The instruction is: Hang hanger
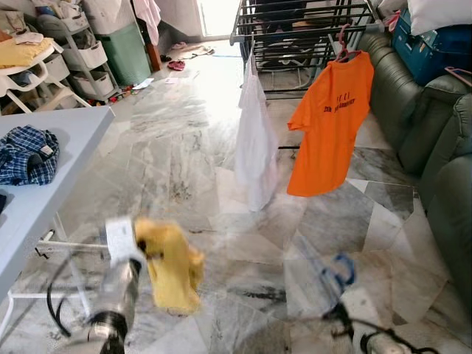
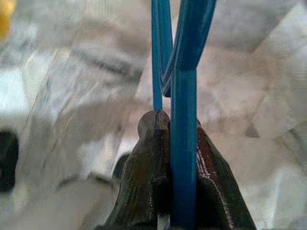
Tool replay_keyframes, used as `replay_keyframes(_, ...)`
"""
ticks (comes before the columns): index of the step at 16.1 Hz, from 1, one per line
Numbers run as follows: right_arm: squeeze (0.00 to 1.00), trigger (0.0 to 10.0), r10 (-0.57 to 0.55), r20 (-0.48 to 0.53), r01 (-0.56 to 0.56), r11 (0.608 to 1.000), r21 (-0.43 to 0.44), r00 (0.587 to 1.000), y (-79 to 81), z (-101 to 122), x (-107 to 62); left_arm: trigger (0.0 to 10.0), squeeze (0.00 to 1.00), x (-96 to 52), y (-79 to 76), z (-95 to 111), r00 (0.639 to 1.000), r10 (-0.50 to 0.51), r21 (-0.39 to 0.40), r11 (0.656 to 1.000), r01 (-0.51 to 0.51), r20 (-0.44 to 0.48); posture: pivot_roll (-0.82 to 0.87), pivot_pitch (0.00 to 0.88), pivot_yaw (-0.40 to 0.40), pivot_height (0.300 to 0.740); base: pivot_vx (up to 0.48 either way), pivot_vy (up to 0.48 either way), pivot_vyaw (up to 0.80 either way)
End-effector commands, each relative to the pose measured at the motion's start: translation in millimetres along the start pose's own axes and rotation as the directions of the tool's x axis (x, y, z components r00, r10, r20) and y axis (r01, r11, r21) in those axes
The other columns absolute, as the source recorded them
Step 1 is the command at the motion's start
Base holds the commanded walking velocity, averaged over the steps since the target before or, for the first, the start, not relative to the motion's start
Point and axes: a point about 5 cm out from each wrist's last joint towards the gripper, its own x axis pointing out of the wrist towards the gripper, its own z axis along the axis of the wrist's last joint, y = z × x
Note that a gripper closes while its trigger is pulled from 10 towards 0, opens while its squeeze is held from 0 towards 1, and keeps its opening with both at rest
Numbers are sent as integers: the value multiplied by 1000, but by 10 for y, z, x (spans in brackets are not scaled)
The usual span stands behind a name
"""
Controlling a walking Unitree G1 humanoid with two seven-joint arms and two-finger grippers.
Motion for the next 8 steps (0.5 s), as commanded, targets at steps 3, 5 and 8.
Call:
replay_keyframes(3, 0, 0, -126, 131, 101, 977, 186, 983, 122, 283, 65, 10000, 0, -67, -104, -222, 995, -69, -20, 998, 67, -74, -229, 0, 131, 740, 0, 0, 0)
replay_keyframes(5, 0, 0, -145, 132, 115, 971, 211, 981, 211, 350, 97, 10000, 0, -97, -132, -340, 991, -34, -40, 999, 29, -132, -233, 0, 130, 740, 0, 0, 0)
replay_keyframes(8, 0, 10000, -141, 84, 120, 969, 217, 986, 327, 404, 148, 10000, 0, -125, -241, -444, 981, -66, -18, 998, 64, -180, -239, 0, 121, 740, 0, 0, 0)
